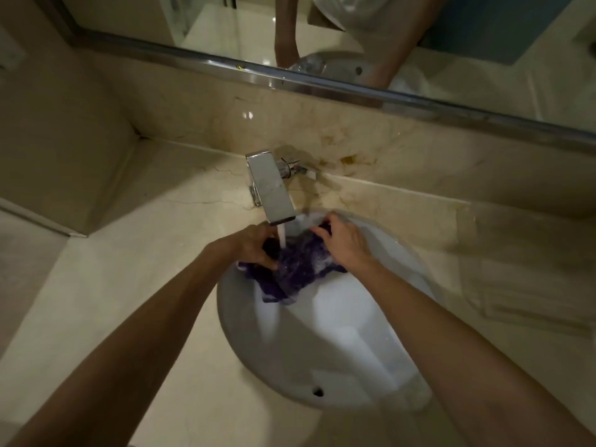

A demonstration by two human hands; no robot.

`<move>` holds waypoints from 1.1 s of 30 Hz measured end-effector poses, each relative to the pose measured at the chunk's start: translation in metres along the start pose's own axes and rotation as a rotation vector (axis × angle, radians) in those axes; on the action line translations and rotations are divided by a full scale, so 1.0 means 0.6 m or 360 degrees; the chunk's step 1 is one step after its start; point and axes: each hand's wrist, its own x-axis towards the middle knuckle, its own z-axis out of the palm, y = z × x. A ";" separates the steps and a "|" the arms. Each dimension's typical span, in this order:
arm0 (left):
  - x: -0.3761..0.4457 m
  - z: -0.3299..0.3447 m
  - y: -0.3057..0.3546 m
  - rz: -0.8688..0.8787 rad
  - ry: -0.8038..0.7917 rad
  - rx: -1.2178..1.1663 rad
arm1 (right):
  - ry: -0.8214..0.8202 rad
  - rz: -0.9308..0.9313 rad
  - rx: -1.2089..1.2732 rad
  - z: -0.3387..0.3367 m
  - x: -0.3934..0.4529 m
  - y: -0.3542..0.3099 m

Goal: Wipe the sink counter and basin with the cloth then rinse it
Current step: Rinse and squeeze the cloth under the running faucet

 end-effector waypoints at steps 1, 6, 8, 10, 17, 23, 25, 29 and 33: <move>0.004 0.002 -0.003 -0.0039 0.0032 0.0034 | -0.0045 -0.0009 -0.0043 -0.005 -0.002 0.001; -0.004 0.034 0.011 0.0125 0.0254 -0.0376 | -0.0499 -0.0162 -0.0325 -0.036 -0.015 0.002; -0.002 0.046 0.005 0.0150 0.0325 -0.0519 | -0.0721 -0.0158 -0.0377 -0.041 -0.019 0.004; 0.001 0.051 0.007 0.0178 0.0314 -0.0347 | -0.0845 -0.0225 -0.0535 -0.033 -0.021 0.001; 0.006 0.044 -0.004 0.0367 0.0267 0.0388 | -0.0560 -0.0721 -0.1007 -0.005 -0.019 -0.025; -0.005 0.034 -0.005 0.0365 0.0299 0.0533 | -0.0669 -0.0475 -0.0568 0.002 -0.022 -0.065; -0.009 0.035 -0.001 0.0326 0.0381 0.0452 | -0.0833 -0.0382 -0.0552 0.011 -0.014 -0.078; -0.021 0.026 0.009 0.0208 0.0444 0.0325 | -0.0872 -0.0136 -0.0132 0.043 0.002 -0.080; -0.039 0.015 -0.009 0.0356 0.0660 0.0058 | -0.0609 0.0115 0.0332 0.032 0.002 -0.095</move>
